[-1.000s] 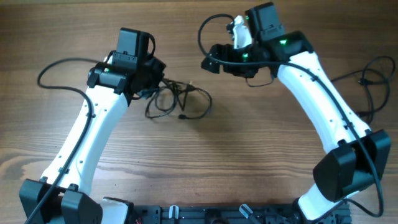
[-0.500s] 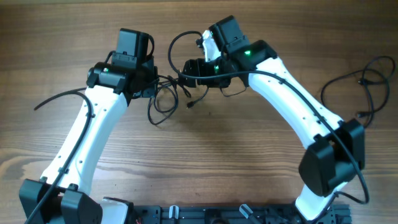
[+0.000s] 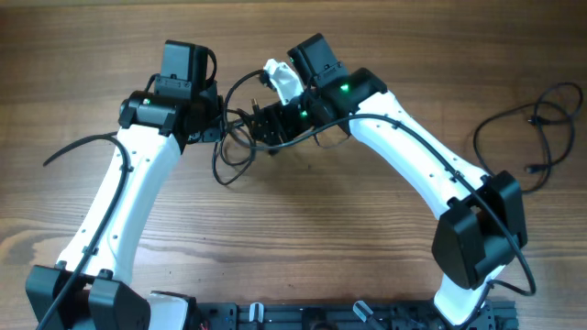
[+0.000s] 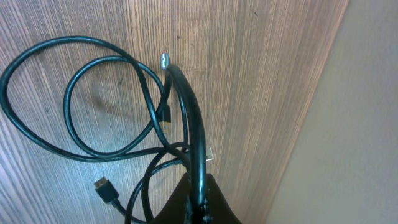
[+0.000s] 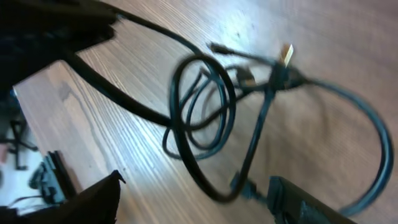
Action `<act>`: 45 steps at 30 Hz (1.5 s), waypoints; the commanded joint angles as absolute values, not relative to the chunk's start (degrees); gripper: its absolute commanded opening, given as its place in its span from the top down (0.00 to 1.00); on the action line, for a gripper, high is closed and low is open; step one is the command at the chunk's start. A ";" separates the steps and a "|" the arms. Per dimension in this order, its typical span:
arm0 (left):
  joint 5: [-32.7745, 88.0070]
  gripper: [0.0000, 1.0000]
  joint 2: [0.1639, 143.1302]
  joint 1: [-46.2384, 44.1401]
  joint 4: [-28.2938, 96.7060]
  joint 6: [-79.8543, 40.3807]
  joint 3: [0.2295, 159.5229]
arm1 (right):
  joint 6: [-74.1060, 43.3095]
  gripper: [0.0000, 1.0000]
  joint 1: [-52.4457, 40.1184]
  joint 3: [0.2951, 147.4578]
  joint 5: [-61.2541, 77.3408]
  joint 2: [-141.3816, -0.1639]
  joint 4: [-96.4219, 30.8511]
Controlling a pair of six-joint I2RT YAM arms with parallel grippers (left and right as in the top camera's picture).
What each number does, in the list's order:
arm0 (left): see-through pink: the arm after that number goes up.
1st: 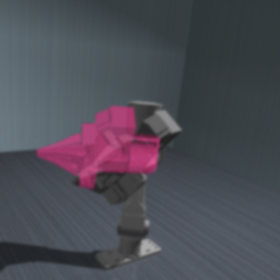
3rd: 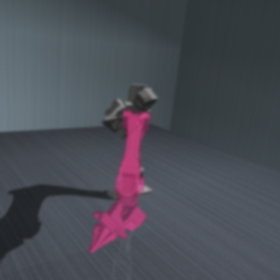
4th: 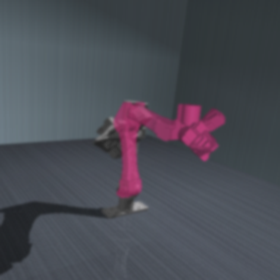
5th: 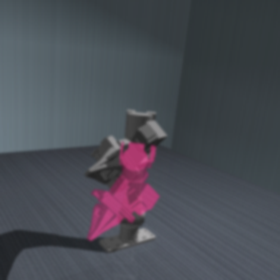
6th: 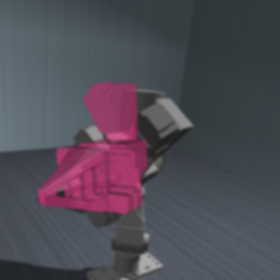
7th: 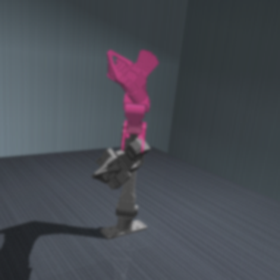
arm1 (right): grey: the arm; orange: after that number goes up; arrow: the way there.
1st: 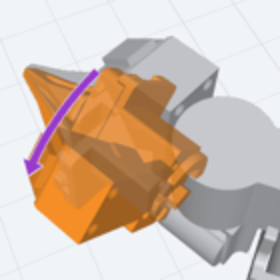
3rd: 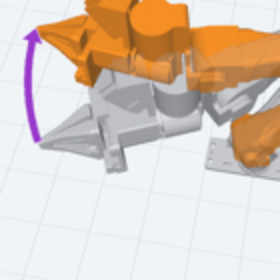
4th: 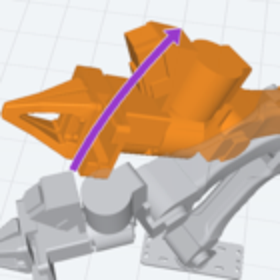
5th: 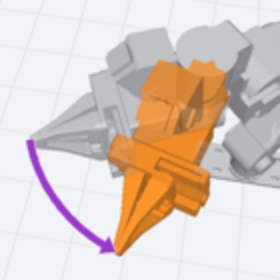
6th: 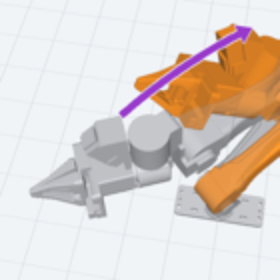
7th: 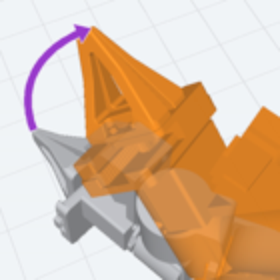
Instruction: Untangle cables
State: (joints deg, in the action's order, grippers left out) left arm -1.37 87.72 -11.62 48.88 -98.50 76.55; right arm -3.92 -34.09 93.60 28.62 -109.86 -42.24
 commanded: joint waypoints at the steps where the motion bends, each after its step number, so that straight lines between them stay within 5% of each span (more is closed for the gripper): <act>1: -0.25 0.96 87.99 -11.33 49.23 -99.24 77.06 | 0.12 0.36 -34.28 93.21 28.23 -112.55 -40.16; 3: -0.25 0.96 87.99 -11.33 49.47 -99.24 77.06 | 0.12 0.52 -34.28 93.21 28.23 -113.49 -39.57; 7: 0.16 0.96 87.99 -11.33 49.58 -99.24 77.06 | 0.01 0.63 -34.28 93.17 28.23 -115.72 -39.70; 9: 0.12 0.96 87.99 -11.33 49.91 -99.24 77.06 | -0.64 0.96 -34.13 93.17 27.40 -115.83 -39.68; 16: -5.74 0.96 88.09 -11.33 53.15 -82.21 77.03 | -9.72 0.96 -25.61 95.48 24.38 -106.85 -41.08; 26: -9.15 0.96 88.09 -11.33 57.10 -58.65 77.03 | -28.62 0.96 1.04 95.46 26.79 -89.43 -41.63; 33: -11.86 0.96 88.09 -11.33 58.02 -58.63 77.03 | -25.47 0.96 2.81 95.15 28.08 -89.89 -44.77; 39: -31.18 0.96 91.66 -7.79 58.37 -64.29 76.71 | -27.20 0.95 3.51 95.15 16.38 -89.89 -46.61; 45: -20.43 0.96 98.80 6.24 58.30 -71.00 76.71 | -28.64 0.96 7.64 95.15 14.24 -89.89 -50.13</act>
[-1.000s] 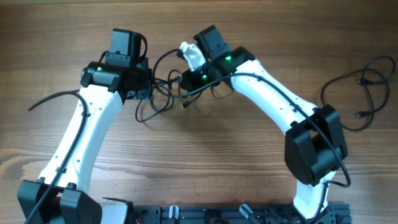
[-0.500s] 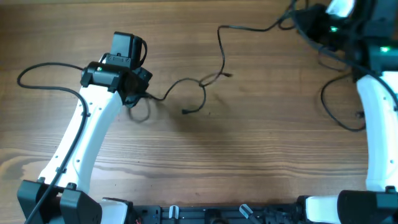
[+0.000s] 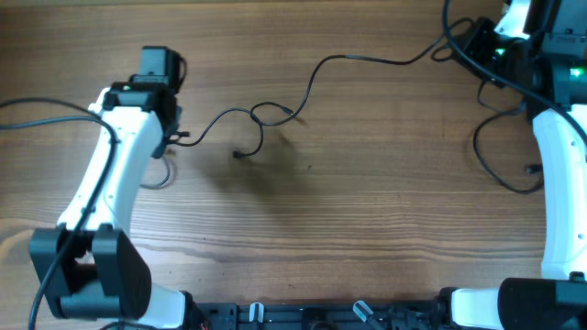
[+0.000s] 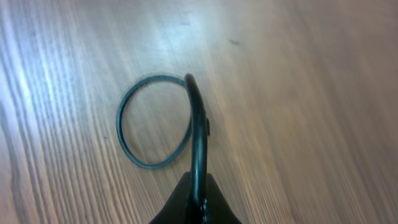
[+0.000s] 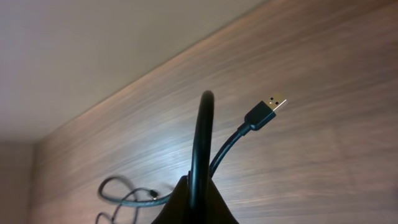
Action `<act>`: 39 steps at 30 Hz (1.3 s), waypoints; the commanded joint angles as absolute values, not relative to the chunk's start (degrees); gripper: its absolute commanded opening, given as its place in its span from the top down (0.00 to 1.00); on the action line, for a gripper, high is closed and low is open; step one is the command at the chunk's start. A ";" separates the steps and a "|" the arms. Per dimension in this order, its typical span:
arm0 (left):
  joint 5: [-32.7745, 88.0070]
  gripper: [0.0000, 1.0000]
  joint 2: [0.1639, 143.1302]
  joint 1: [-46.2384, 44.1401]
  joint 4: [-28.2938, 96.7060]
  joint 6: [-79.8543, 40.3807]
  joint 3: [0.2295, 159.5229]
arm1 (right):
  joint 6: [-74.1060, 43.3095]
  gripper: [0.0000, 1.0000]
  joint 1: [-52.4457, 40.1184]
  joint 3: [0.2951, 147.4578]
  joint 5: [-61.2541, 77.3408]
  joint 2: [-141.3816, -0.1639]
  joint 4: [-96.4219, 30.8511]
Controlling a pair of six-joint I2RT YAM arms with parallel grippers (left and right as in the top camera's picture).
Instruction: Untangle cables
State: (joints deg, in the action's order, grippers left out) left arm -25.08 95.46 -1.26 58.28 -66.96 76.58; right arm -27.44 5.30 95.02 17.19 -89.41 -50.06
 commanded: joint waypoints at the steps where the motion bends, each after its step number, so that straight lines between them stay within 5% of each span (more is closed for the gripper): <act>1: -18.79 0.96 99.15 7.40 58.33 -70.61 76.71 | -28.42 0.96 7.92 95.15 15.79 -89.89 -49.95; 9: -14.37 0.96 99.22 8.19 53.41 -63.90 76.73 | -26.00 0.96 6.68 95.13 18.83 -90.56 -50.33; 18: 30.37 0.96 99.33 -1.50 43.24 -34.72 76.73 | -15.73 0.95 -9.17 95.13 25.69 -98.30 -54.19; 28: 14.09 0.96 99.35 -4.23 47.20 -39.79 76.73 | -23.38 0.93 -12.01 95.13 13.52 -107.72 -52.77; 29: 11.64 0.96 99.35 -4.23 47.35 -41.58 76.73 | -24.88 0.86 -11.99 95.13 10.63 -107.70 -52.53; 32: 6.90 0.96 99.35 -4.23 47.40 -48.16 76.73 | -25.67 0.25 -12.05 95.13 8.80 -107.70 -53.04; 33: 6.17 0.96 99.35 -4.25 47.40 -50.22 76.73 | -25.65 0.17 -12.12 95.15 9.47 -107.68 -53.36; 39: 6.02 0.96 99.70 -4.40 47.35 -53.23 76.73 | -22.81 0.20 -16.29 95.15 19.14 -107.24 -53.98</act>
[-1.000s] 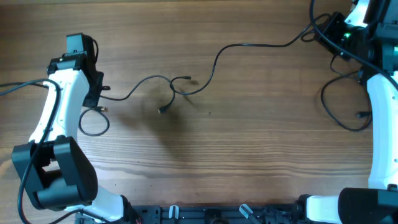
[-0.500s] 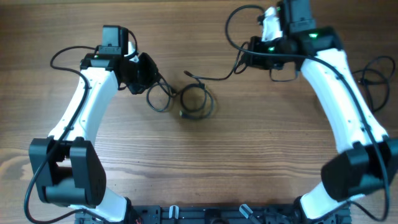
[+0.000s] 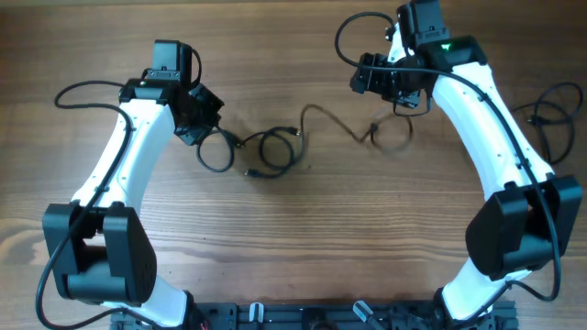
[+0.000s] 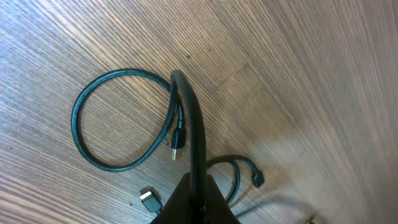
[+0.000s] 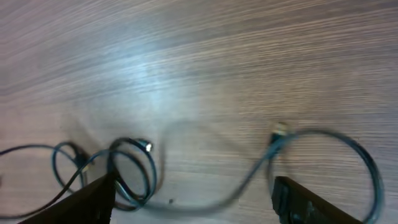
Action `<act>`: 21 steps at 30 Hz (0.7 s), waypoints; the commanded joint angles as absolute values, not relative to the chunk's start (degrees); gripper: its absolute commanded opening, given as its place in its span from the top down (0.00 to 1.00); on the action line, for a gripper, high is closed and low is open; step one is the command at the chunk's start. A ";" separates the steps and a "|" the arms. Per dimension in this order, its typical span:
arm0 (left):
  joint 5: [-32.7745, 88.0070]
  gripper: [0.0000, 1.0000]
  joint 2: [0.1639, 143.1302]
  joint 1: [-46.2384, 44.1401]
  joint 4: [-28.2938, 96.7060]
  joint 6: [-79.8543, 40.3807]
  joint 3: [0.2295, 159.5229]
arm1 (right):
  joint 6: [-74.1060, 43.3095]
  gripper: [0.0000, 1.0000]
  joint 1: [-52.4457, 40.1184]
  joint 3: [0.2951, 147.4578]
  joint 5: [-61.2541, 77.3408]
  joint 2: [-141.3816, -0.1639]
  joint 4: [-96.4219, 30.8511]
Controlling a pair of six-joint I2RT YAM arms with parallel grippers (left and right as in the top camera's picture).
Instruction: Untangle cables
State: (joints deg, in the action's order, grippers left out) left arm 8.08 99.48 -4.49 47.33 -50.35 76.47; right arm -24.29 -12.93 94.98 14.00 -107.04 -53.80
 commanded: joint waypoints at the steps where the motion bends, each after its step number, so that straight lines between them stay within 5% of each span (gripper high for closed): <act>1: 6.02 0.96 100.05 -4.40 47.35 -53.23 76.73 | -22.70 0.20 -18.39 95.13 19.07 -107.26 -54.02; 9: 5.89 0.96 103.46 -4.34 47.37 -56.25 76.73 | -26.74 0.40 -29.61 93.01 18.94 -111.74 -51.40; 15: 5.43 0.96 104.05 -4.34 47.20 -56.18 76.73 | 6.00 0.38 -34.54 93.01 12.84 -115.31 -48.51; 21: 4.99 0.96 104.05 -4.34 47.16 -56.18 76.73 | 22.52 0.37 -34.17 91.42 14.13 -115.44 -47.83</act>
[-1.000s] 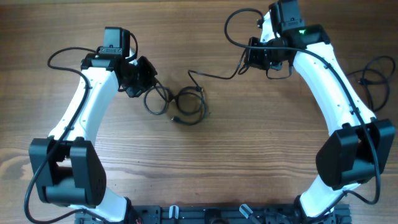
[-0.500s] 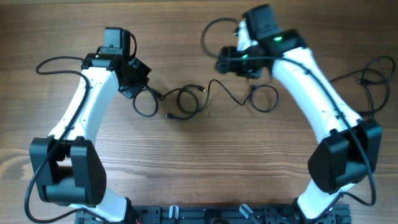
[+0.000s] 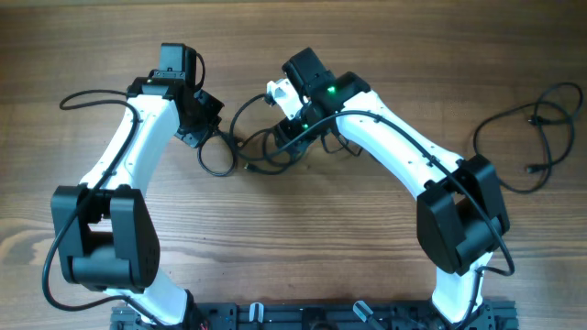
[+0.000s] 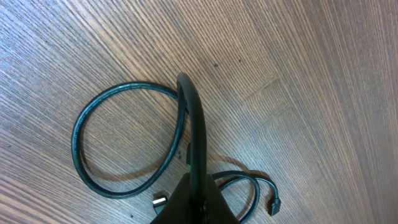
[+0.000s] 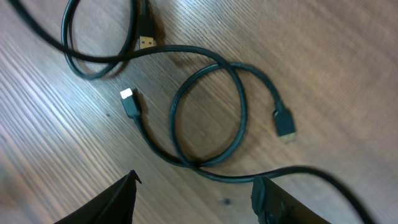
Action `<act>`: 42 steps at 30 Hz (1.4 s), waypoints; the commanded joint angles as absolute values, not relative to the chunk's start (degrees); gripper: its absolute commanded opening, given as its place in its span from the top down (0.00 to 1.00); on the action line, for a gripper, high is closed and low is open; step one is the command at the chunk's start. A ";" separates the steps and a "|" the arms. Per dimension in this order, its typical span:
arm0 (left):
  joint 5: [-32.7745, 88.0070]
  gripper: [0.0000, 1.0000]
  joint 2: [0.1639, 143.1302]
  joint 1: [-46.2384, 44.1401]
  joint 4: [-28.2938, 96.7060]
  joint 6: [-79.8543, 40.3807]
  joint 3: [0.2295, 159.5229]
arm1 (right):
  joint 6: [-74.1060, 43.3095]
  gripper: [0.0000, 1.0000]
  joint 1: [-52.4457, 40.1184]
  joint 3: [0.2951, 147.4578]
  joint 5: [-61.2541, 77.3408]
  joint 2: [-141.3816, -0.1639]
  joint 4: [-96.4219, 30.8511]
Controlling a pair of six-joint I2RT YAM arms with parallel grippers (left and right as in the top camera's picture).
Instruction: Untangle cables
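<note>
A tangle of thin black cables (image 3: pixel 240 119) lies on the wood table between the two arms. My left gripper (image 3: pixel 204 128) is shut on one black cable (image 4: pixel 194 124), which arches up from the jaws and runs into a flat loop (image 4: pixel 81 130). A USB plug (image 4: pixel 160 200) and a small plug (image 4: pixel 273 205) lie beside it. My right gripper (image 3: pixel 289 137) hangs open over the tangle. In the right wrist view the gripper (image 5: pixel 196 179) holds nothing, and below it lie a cable loop (image 5: pixel 239 112) and plugs (image 5: pixel 129 99), (image 5: pixel 285 124).
A separate black cable (image 3: pixel 537 119) lies loose at the table's far right. The table's near edge carries a black rail (image 3: pixel 303 316) between the arm bases.
My right gripper, open at the back right, has moved left and now hangs open over the tangle. The cables lie bunched closer together. The left gripper has kept hold of its cable and barely shifted.
Both grippers were first at the tangle in the middle, the left shut on a cable and the right open. Then the arms stood far apart, each shut on a cable stretched across the table. Later the right had let go, and it is now back over the tangle.
</note>
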State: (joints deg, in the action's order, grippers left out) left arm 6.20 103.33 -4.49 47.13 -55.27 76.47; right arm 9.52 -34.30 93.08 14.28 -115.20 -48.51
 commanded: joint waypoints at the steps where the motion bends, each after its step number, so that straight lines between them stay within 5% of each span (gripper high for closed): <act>1: 4.99 0.96 104.05 -4.34 47.16 -56.18 76.73 | 26.04 0.34 -34.17 90.45 14.74 -115.52 -47.46; 3: 4.99 0.96 104.05 -4.34 47.16 -56.18 76.73 | 31.70 0.32 -34.17 87.94 15.46 -115.70 -46.17; 8: 4.99 0.96 104.05 -4.34 47.13 -56.21 76.73 | 45.25 0.46 -34.22 81.82 15.38 -115.94 -41.45; 15: 5.02 0.96 104.05 -4.34 47.13 -56.18 76.73 | 57.30 0.54 -34.22 75.29 14.55 -115.96 -31.79; 21: 5.02 0.96 104.05 -4.34 47.11 -56.18 76.73 | 57.43 0.55 -34.11 72.58 14.35 -115.96 -30.72; 26: 5.02 0.96 104.05 -4.34 47.16 -55.94 76.73 | 56.75 0.75 -33.89 70.85 14.39 -115.96 -30.11; 28: 5.02 0.96 104.05 -4.34 47.18 -55.94 76.73 | 55.00 0.95 -33.89 70.85 14.39 -115.96 -30.63; 37: 5.02 0.96 104.05 -4.34 47.13 -55.96 76.73 | 45.50 0.96 -34.28 73.17 16.25 -111.90 -37.60; 42: 5.02 0.96 104.05 -4.34 46.50 -55.99 76.73 | 44.69 0.96 -36.23 76.29 37.93 -99.33 -42.46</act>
State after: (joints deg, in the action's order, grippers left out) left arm 5.80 103.33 -4.49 46.92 -55.44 76.47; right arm 46.06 -34.68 73.41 21.76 -108.40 -42.89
